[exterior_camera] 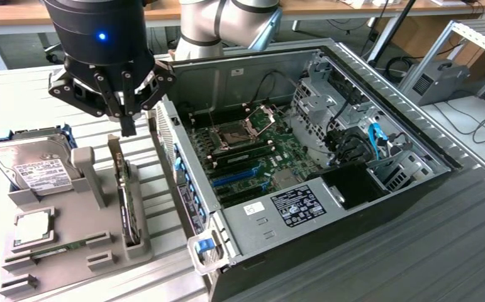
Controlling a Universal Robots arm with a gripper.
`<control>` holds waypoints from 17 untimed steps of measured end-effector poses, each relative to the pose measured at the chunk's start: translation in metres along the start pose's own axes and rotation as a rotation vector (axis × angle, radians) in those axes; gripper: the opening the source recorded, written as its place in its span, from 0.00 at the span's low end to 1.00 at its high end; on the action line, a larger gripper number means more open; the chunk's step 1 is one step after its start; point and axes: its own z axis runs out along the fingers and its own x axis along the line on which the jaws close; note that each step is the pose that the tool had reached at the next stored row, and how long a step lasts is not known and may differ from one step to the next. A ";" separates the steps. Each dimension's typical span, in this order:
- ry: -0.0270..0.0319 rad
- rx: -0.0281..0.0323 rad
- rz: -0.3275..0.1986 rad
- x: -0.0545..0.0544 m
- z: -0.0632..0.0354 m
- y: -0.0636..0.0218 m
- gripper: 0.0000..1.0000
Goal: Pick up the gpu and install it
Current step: 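Reach for the gpu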
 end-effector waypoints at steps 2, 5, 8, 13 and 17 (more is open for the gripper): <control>0.0000 0.0001 0.000 0.000 0.0000 -0.0004 0.11; 0.0001 0.0001 0.000 0.000 0.0000 -0.0012 0.11; 0.0001 0.0001 0.000 0.000 0.0001 -0.0019 0.11; 0.0001 0.0001 0.000 0.000 0.0002 -0.0030 0.11; 0.0000 0.0001 0.000 0.000 0.0003 -0.0038 0.11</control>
